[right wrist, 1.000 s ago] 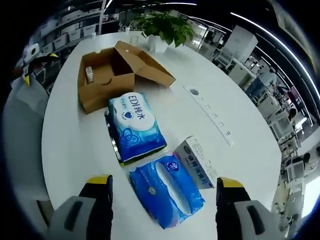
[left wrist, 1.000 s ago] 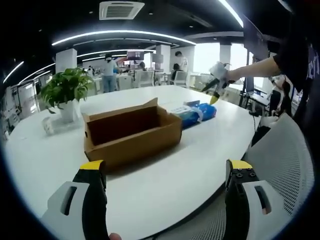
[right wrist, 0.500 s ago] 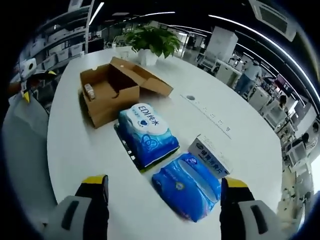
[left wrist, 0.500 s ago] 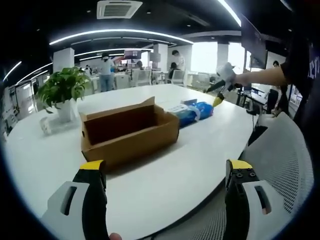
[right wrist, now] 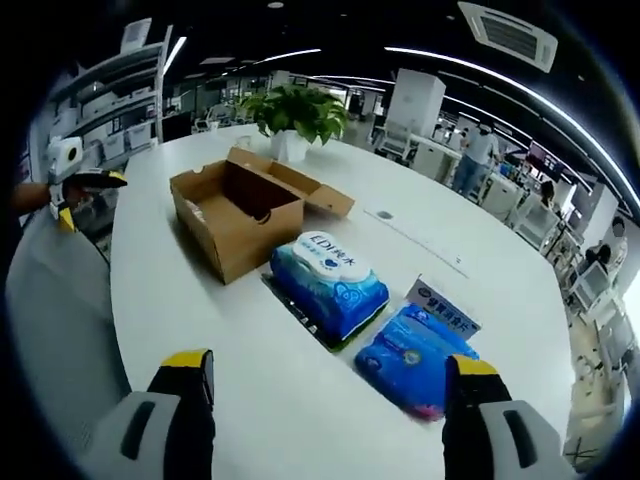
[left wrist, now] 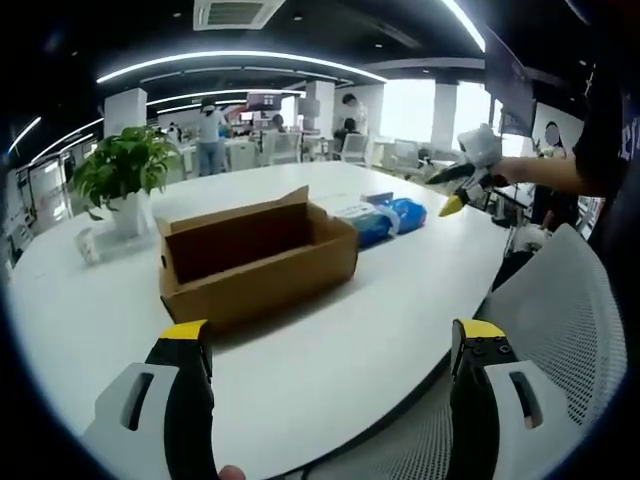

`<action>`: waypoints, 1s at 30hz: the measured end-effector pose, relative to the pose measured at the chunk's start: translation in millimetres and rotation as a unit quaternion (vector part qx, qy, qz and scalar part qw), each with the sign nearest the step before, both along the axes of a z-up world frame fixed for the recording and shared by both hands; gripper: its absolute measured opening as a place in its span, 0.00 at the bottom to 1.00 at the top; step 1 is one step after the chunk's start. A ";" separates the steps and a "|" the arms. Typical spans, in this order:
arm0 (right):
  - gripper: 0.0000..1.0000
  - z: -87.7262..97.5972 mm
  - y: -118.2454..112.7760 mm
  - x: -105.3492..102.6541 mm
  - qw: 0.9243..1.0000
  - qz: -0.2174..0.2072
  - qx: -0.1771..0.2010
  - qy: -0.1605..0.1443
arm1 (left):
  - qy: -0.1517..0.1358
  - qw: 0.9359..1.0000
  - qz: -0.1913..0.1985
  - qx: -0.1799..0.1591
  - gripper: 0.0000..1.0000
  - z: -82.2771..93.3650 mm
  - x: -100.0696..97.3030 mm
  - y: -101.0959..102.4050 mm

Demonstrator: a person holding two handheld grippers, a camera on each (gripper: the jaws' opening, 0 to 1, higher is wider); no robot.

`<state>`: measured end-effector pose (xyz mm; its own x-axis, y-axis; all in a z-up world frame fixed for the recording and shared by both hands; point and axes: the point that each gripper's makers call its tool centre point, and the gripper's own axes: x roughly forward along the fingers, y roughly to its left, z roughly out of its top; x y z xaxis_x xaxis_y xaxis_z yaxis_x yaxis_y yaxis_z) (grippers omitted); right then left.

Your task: Operate the shoe box by opening the lid, removing the specified soft item, and placing it in the target area until the item is outside and the box remains undamaged.

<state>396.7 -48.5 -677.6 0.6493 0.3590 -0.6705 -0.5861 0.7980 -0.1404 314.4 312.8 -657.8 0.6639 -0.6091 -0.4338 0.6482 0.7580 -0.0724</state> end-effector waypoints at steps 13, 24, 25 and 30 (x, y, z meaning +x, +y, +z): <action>0.95 9.1 18.0 -30.3 0.998 -0.044 0.043 -0.017 | 0.006 1.000 0.000 -0.007 0.99 6.9 15.6 -2.3; 0.95 9.9 33.6 -52.8 0.998 -0.049 0.042 -0.024 | 0.007 1.000 0.000 0.001 0.95 18.8 41.0 0.8; 0.95 11.2 33.6 -53.1 0.997 -0.053 0.046 -0.028 | 0.008 1.000 0.000 0.004 0.94 19.9 43.7 2.0; 0.95 11.4 38.2 -61.2 0.997 -0.059 0.049 -0.029 | 0.005 1.000 -0.002 0.013 0.93 28.5 59.8 8.7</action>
